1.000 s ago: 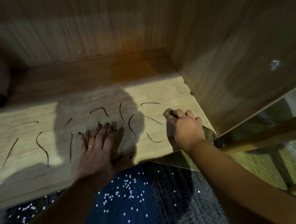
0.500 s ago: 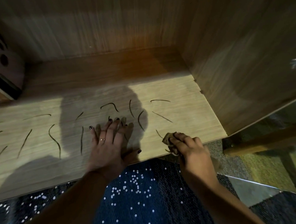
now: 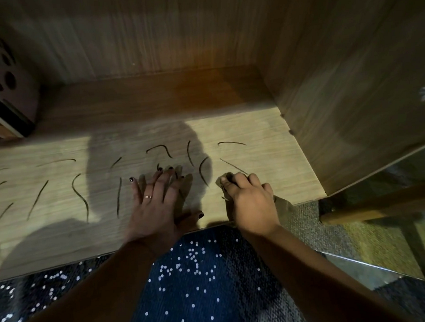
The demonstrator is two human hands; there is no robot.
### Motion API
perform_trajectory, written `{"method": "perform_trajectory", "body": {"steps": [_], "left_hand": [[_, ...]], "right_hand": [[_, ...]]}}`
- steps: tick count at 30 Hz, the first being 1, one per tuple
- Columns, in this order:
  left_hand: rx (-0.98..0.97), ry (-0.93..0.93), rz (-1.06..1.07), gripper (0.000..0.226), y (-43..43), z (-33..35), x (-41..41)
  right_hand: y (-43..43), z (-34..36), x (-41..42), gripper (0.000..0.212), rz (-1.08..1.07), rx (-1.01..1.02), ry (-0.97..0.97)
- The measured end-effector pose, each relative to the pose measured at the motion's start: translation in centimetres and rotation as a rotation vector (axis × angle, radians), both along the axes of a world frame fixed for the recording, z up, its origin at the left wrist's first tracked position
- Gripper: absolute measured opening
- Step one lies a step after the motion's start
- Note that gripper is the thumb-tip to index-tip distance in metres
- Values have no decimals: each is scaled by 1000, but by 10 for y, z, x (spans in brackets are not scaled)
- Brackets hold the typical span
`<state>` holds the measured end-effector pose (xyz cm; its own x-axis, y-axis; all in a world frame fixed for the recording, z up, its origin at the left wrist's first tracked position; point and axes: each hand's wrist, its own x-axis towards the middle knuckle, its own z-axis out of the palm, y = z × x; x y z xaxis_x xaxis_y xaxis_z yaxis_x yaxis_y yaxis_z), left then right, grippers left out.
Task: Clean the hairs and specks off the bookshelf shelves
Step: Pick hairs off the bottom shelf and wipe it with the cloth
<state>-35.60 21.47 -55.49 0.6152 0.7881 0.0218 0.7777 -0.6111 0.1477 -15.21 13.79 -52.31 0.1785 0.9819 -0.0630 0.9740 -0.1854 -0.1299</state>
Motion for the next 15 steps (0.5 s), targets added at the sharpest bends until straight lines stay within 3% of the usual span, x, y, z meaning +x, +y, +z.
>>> {"method": "perform_trajectory", "body": {"steps": [10,15], "left_hand": [[-8,-20,-6,93,1,0,0],[-8,-14,-1,94,1,0,-1]], "right_hand": [[-47,-4,6,74,-50,-25,17],[-35,-3,2,62,-46,15,0]]}}
